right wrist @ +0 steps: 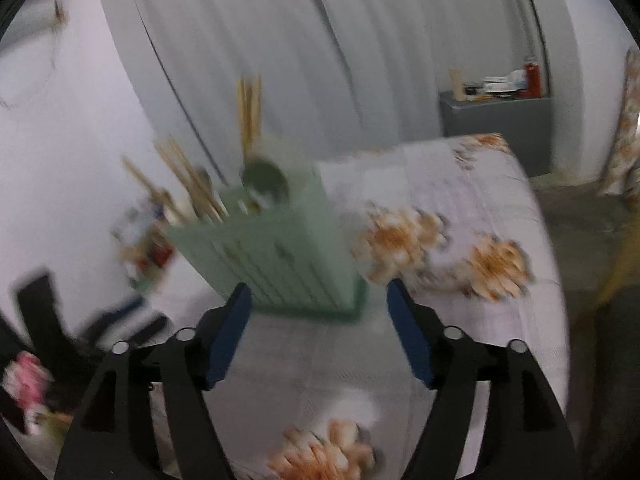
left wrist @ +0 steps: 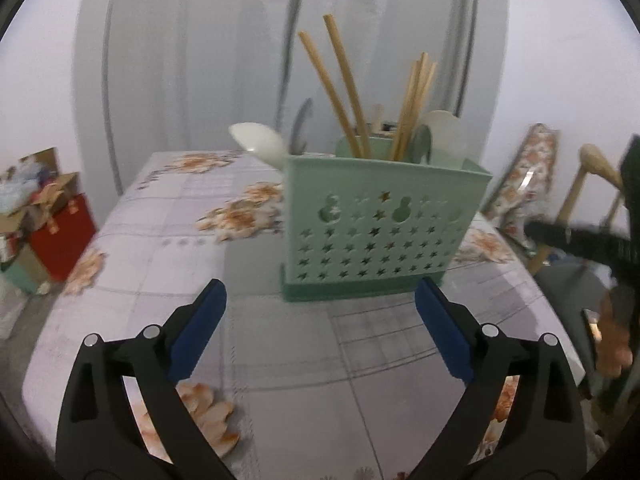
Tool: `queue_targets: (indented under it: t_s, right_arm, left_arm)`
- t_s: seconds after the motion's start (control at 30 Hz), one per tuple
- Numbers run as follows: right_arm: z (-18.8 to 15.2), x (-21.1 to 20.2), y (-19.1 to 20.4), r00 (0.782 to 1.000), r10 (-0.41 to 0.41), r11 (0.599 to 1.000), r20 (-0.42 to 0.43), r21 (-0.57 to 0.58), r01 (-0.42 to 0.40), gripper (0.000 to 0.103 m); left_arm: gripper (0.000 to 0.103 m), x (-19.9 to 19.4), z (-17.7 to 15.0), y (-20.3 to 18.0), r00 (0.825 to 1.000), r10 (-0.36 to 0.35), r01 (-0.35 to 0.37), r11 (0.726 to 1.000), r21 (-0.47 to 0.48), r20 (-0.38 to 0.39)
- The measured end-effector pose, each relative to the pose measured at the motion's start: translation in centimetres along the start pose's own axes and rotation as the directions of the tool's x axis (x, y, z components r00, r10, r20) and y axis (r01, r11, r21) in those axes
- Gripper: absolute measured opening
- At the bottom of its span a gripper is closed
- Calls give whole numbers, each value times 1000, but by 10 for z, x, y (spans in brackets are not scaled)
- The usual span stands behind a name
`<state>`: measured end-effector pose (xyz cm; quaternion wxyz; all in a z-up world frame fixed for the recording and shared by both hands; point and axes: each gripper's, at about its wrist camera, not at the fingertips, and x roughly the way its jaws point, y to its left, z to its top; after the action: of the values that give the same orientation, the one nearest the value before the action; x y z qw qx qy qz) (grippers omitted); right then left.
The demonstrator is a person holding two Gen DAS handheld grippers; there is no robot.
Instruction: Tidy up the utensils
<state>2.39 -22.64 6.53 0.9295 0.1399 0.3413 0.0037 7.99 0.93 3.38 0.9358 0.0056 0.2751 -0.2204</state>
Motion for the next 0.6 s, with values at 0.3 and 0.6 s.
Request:
queue_targets:
  t_s: [0.3,0.6]
  right_arm:
    - [-36,15,39,963,-266,960,-47,-108,259,91]
    - [-34,17,55,936,-353,925,5,-150,350,96]
  left_arm:
    - [94,-12,5,-4,974,229,-229,973,-15,-4]
    - [94,1,3,1,903,428,-427,904,28,-46]
